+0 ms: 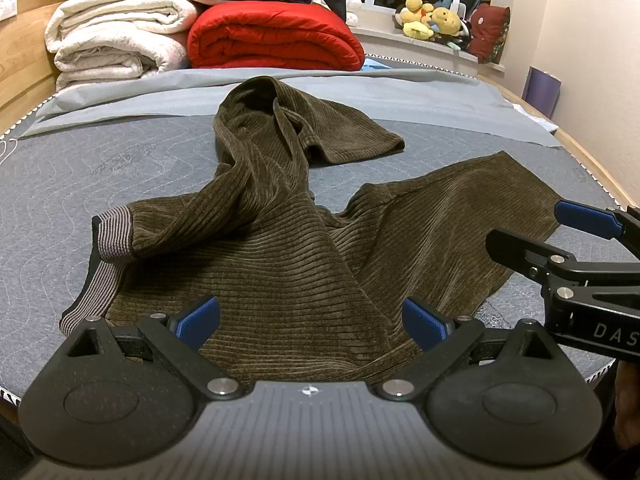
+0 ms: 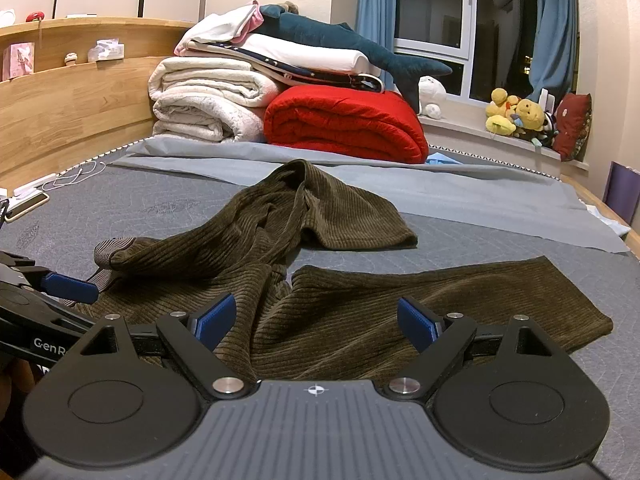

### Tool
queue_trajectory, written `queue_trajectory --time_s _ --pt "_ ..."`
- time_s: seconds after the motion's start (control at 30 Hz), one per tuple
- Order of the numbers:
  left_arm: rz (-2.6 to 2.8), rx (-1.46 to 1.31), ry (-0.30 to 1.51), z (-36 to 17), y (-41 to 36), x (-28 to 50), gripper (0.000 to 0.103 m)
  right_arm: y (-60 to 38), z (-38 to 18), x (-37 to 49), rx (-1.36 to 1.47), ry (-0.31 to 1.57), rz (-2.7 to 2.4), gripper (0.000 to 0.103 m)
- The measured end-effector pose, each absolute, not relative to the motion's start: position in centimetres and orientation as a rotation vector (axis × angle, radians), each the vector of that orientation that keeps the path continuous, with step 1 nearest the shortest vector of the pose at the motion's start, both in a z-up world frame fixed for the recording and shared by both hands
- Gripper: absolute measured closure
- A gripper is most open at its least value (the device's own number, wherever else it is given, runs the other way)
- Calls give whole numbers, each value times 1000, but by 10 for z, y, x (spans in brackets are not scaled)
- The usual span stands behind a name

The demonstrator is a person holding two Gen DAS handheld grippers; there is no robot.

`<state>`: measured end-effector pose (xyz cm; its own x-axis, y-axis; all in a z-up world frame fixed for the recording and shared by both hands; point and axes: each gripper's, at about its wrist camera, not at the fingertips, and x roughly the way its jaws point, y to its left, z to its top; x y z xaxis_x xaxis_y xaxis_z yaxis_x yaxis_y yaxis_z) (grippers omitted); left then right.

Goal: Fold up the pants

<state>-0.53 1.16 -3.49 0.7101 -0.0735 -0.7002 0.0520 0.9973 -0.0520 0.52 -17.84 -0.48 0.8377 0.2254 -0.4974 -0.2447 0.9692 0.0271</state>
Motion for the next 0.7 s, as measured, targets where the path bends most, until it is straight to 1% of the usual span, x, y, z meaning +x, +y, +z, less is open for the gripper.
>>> queue_trajectory --time_s 0.27,0.33,0.4,0.43,0.47,0.5,0.53,0.57,0.6,0.67,0.7 --pt "-68 -30 777 -35 12 -6 4 -178 -5 5 -38 523 249 14" --pt "-69 -28 774 -36 12 -6 5 -178 -5 5 -39 525 247 14" --pt "-75 -13 769 -37 10 -6 16 -178 -4 4 -35 527 249 15" --pt "-83 -5 767 -37 9 -6 34 -179 -4 4 -37 527 245 16" --pt "-97 -3 765 -36 9 -6 57 -179 -5 4 -38 528 241 21" --pt "-106 -3 763 -35 9 -5 79 -180 -5 6 -37 530 238 31" --pt "-108 -5 762 -33 11 -4 85 -182 -5 8 -28 538 235 38" --pt "-107 -9 762 -31 14 -3 88 -185 -5 10 -11 548 232 52" --pt "-109 -14 766 -28 19 0 88 -188 -5 13 6 559 227 60" --pt "-118 1 780 -23 28 10 88 -195 -6 16 38 576 211 66" --pt "-120 26 779 -20 32 16 88 -198 -7 18 45 580 204 66"
